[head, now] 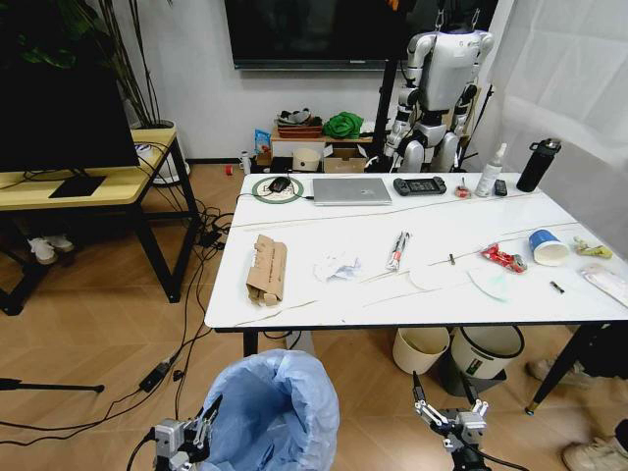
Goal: Pick up the trash bin and place the trash from the table into it.
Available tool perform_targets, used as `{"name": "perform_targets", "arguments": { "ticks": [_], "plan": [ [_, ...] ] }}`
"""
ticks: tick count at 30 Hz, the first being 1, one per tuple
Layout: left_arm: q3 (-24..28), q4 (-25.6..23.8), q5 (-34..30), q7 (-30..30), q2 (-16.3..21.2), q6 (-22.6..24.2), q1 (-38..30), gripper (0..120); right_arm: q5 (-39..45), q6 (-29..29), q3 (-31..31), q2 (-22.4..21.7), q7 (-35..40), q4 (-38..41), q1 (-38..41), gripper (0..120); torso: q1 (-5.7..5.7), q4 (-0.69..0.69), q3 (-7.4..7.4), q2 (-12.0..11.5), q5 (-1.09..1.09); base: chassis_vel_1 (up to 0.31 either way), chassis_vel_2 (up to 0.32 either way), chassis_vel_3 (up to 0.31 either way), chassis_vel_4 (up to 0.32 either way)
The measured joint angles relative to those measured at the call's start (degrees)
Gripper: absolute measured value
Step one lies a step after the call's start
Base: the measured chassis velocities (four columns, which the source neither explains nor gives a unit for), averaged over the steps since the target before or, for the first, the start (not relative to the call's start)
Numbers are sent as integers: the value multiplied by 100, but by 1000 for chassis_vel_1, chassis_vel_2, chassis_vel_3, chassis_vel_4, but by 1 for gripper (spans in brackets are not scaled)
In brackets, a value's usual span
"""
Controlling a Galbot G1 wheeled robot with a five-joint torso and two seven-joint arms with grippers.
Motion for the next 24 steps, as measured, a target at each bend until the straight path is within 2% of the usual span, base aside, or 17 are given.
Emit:
{"name": "perform_targets", "arguments": {
  "ticks": [8,17,20,23,24],
  "plan": [
    [-244,-143,-57,-19,-74,233,-5,0,235,-33,34,-293,4,171,-76,100,-10,0,-12,-22,0,0,0,0,0],
    [-272,-171,-27,26,-146,305,-13,0,339,-56,17,-391,30,242,-76,100,-17,0,-21,-36,1,0,0,0,0],
    [-332,-195,-62,49,-132,482,33,0,780,-341,2,-677,270,604,-143,100,-19,-1,-24,-41,2,0,0,0,0],
    [-371,-278,-152,-173,-94,724,125,0,1555,-822,-35,-1210,685,1140,-179,100,-21,-1,-25,-45,1,0,0,0,0],
    [-371,-278,-152,-173,-94,724,125,0,1555,-822,-35,-1210,685,1140,-179,100,-21,-1,-25,-45,1,0,0,0,0]
  ]
}}
